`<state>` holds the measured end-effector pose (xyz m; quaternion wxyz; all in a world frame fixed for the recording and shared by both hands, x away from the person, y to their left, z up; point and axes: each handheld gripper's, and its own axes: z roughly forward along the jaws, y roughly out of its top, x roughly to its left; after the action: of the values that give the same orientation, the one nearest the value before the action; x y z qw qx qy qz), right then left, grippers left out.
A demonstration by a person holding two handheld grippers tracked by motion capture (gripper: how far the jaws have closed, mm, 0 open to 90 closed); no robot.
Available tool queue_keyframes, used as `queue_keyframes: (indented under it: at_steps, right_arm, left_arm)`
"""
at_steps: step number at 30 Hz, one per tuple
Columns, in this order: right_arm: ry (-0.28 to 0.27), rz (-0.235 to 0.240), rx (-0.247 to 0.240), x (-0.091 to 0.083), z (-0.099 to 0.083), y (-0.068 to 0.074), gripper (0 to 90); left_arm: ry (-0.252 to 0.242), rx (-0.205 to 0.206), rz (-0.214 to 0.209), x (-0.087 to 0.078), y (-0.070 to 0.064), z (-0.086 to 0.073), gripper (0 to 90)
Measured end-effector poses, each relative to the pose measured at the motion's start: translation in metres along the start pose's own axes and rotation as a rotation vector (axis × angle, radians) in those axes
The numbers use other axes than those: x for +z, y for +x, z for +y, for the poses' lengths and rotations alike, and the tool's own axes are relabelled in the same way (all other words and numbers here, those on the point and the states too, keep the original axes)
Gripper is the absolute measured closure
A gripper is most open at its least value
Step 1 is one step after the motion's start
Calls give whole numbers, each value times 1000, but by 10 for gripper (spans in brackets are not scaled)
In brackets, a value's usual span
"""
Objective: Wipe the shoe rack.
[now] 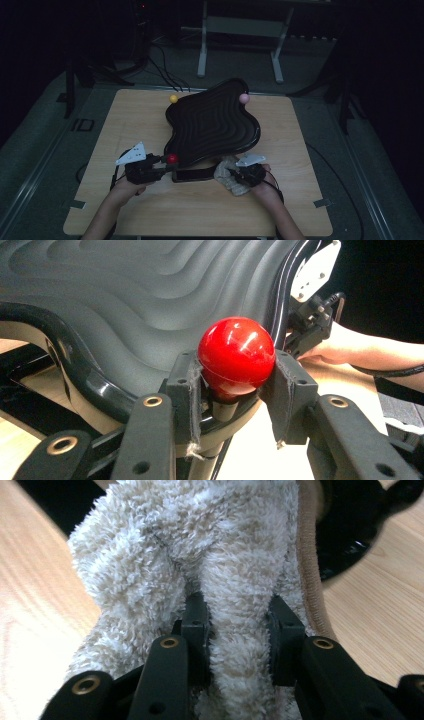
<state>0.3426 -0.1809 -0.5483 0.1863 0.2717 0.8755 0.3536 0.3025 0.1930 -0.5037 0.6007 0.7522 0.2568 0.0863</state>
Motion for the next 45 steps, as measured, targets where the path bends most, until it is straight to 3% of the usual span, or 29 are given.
queue_keyframes:
  at_steps: [10, 14, 20, 25, 32, 36, 37, 39, 45]
  right_arm:
    - [24, -141, 131, -1, -4, -17, 701]
    - [1, -103, 174, -13, -1, -15, 716]
    - [-69, -38, 259, -53, -8, -12, 722]
    - [-86, -28, 266, -84, -16, -3, 723]
    - [-161, 3, 320, -125, -27, 10, 722]
    - [-176, 17, 325, -136, -29, 15, 722]
    - [-206, 38, 327, -150, -30, 22, 722]
    - [-215, 46, 330, -154, -29, 24, 722]
    - [-300, 91, 276, -175, -11, 39, 722]
  left_arm:
    - [-7, -2, 6, 1, -1, -3, 612]
    - [-22, -8, 9, 2, -3, -5, 611]
    - [-31, 0, 20, 6, -10, -6, 611]
    - [-35, 25, 28, 12, -19, -7, 613]
    - [-32, 52, 29, 17, -34, -9, 618]
    - [-33, 45, 23, 18, -36, -9, 620]
    - [-31, 50, 21, 20, -41, -10, 621]
    - [-34, 50, 23, 21, -43, -10, 622]
    - [-24, 49, 3, 29, -52, -9, 624]
